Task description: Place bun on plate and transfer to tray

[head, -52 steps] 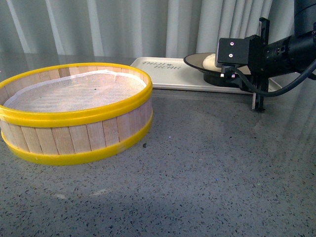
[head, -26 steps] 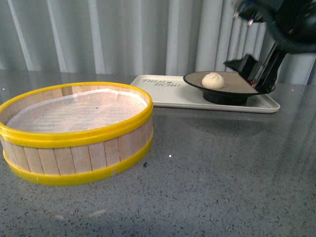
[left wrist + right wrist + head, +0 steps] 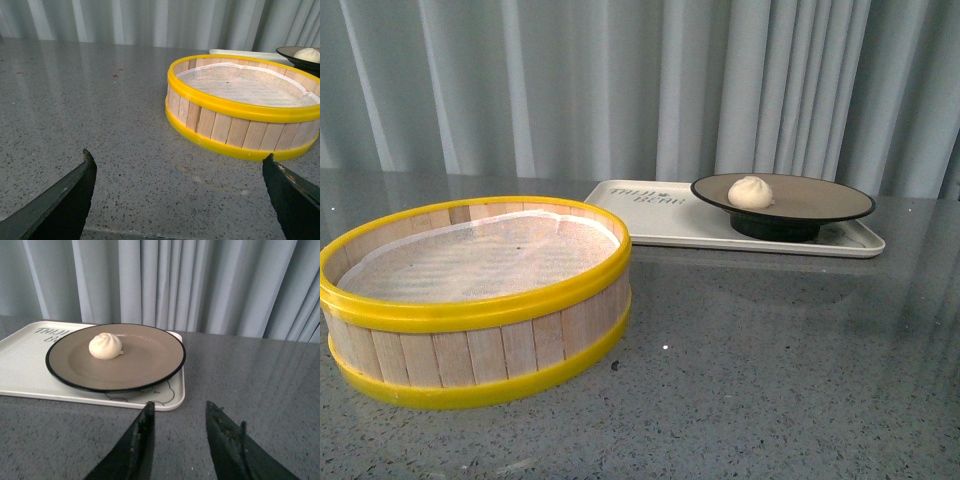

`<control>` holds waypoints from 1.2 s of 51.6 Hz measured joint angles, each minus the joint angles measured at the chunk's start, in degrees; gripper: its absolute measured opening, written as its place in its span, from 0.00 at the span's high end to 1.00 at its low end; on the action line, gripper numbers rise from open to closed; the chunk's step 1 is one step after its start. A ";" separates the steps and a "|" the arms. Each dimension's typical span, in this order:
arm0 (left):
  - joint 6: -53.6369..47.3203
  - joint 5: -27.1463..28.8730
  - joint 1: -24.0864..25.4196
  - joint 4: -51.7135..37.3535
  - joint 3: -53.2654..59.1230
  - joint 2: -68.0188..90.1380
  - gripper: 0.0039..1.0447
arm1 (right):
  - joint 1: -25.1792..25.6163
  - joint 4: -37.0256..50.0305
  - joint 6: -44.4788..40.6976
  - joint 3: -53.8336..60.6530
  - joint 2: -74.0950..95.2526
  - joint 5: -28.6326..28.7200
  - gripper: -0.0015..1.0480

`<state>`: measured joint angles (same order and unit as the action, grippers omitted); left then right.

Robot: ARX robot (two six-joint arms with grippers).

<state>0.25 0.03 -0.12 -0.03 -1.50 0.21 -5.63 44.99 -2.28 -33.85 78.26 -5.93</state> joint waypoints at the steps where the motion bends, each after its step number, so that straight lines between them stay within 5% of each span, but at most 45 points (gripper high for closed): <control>1: 0.00 0.00 0.00 0.00 0.00 0.00 0.06 | 0.11 0.42 0.35 1.22 -0.74 0.17 0.75; 10: 0.00 0.02 0.00 0.00 0.00 0.00 0.06 | 0.85 2.43 1.11 8.85 -5.29 1.55 0.99; 26: 0.00 0.02 0.00 0.00 0.00 0.00 0.06 | 5.51 2.93 1.55 21.77 -17.70 5.60 0.98; 62: 0.00 0.00 0.00 0.00 0.00 0.02 0.06 | 5.53 -9.79 1.64 33.53 -42.05 5.84 0.98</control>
<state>0.25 0.03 -0.12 -0.03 -1.50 0.23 -0.10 35.20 -0.64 -0.32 36.21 -0.10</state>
